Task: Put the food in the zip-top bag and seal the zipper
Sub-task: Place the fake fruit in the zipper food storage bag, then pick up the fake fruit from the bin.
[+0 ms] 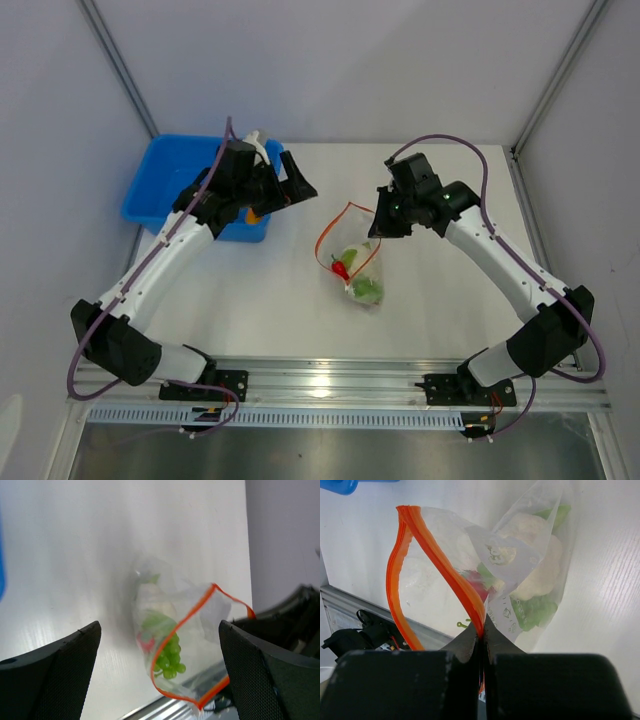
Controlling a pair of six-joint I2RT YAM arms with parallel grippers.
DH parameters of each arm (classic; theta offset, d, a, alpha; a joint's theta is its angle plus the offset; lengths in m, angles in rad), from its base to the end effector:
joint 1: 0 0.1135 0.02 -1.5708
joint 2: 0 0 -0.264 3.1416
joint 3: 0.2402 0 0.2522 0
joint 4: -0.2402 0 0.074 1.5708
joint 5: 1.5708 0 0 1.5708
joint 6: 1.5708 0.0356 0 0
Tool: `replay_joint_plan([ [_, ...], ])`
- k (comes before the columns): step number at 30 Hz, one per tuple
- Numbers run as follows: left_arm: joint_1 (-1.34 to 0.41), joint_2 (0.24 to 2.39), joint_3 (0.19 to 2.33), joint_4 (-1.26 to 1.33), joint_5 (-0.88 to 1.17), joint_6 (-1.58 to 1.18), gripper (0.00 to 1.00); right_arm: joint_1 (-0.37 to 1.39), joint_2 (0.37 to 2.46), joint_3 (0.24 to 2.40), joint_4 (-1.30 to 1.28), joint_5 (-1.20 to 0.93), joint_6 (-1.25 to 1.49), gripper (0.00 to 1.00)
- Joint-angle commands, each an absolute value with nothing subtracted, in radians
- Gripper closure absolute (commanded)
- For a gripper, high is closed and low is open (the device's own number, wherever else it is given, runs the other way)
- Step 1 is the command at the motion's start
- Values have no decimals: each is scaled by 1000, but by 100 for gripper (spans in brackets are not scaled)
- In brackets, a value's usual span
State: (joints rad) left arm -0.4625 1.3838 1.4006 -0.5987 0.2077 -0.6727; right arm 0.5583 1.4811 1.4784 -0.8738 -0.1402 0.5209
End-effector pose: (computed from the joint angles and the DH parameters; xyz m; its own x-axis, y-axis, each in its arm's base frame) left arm 0.2704 -0.1430 0.3772 -0.7528 -0.3059 -0.5828 0.1556 0.7776 -0.6092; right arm 0.2615 0.1692 0.3518 -0.8641 0.0413 -0.5015 -0.1964 0.8900 0.4116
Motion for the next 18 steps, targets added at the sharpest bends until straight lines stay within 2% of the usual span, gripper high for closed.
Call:
replay_joint_plan([
  [1,-390,1339,1402,-614,11,-790,0,546,1497,1523,-899,-150,496,100],
  [10,-193,1480,1480,-698,20,-1067,1,497,1563,1578,-982,-153,437,100],
  [18,-137,1583,1485,-733,-54,-1356,1,448,1591,1594,-1023,-132,385,100],
])
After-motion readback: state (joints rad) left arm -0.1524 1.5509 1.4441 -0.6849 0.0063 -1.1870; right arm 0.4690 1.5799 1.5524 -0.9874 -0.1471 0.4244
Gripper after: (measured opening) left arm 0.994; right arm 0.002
